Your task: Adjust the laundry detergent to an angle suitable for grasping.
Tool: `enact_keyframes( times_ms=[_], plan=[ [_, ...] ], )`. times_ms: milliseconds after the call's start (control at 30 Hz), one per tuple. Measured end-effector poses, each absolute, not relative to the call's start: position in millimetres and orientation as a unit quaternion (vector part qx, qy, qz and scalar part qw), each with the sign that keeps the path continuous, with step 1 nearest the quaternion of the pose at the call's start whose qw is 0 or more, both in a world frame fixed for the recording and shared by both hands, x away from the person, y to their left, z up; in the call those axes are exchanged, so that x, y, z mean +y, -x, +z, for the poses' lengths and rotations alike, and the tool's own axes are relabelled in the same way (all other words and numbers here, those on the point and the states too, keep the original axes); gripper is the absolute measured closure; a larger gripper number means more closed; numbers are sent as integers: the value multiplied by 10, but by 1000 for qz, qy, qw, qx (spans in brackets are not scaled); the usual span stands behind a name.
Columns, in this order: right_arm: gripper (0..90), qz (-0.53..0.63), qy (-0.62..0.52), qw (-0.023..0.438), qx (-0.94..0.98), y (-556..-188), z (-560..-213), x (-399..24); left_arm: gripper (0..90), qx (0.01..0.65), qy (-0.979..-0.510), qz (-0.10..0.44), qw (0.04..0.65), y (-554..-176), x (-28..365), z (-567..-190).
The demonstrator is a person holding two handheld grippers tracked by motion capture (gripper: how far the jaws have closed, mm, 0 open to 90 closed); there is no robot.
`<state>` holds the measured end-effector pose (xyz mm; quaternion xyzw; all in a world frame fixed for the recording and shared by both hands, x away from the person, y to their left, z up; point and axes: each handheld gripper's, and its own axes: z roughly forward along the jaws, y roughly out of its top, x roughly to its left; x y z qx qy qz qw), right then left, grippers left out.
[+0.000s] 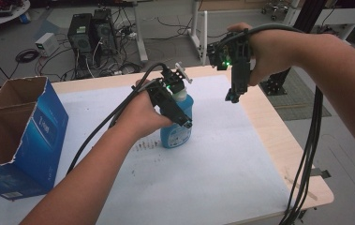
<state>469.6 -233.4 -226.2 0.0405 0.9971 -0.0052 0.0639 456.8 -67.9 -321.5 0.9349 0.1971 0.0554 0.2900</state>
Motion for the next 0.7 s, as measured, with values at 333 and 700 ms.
enact_keyframes(
  times_ms=[333, 700],
  plan=[
    [11, -5, -39, 65, 997, -4705, -2266, -2356, 165, 197, -936, 68, 284, -4581, -681, -3230],
    [11, -4, -42, 64, 997, -4718, -2288, -2345, 186, 196, -935, 65, 287, -4586, -701, -3249]
  ],
)
